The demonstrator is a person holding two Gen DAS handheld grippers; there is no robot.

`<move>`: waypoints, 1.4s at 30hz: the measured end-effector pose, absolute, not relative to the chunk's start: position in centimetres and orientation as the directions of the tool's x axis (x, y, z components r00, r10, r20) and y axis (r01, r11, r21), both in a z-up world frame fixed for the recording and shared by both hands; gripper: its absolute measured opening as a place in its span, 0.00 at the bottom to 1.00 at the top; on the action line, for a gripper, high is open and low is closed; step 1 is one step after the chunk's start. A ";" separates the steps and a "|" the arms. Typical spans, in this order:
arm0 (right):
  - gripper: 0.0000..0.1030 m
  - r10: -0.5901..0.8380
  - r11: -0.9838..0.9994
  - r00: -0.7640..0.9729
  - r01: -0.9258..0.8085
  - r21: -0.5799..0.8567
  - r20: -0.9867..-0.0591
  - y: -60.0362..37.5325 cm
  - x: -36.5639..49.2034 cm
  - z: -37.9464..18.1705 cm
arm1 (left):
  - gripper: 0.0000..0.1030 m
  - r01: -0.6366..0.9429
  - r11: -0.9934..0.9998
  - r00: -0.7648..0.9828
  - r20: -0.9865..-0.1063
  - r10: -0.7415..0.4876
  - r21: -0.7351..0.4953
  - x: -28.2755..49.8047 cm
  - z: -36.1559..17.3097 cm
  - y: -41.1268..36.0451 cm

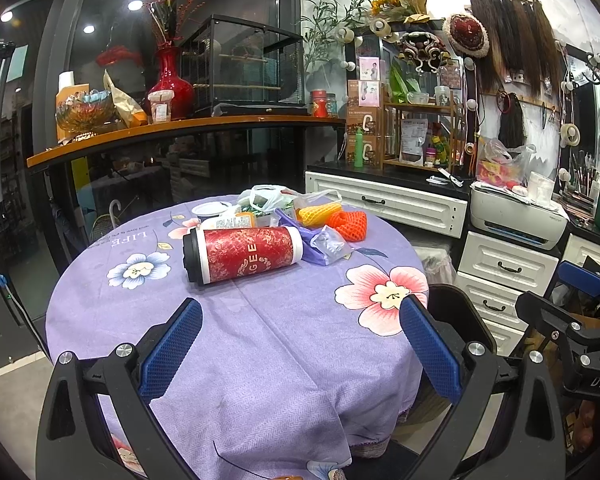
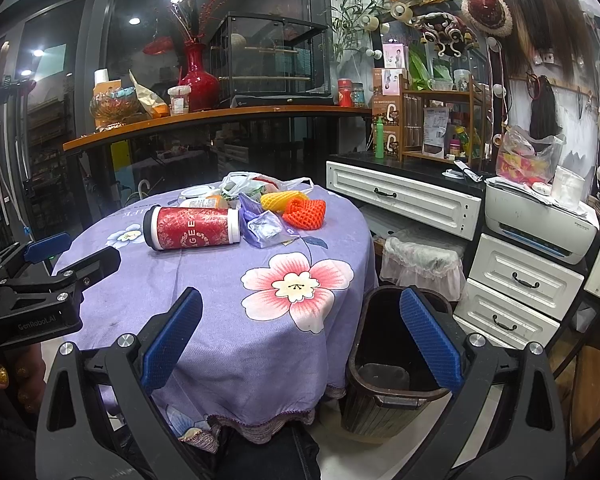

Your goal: Collect trash

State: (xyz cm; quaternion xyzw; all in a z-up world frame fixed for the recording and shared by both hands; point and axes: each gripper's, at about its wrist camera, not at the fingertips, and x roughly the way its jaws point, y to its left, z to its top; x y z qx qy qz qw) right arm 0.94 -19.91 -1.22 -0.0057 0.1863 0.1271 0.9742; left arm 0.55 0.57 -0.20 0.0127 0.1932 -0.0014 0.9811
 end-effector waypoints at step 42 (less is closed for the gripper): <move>0.95 0.255 0.964 0.875 -0.262 0.041 -0.413 -19.8 2.9 -3.6 | 0.95 0.017 0.999 0.909 -0.417 0.004 0.045 1.1 -2.7 -0.6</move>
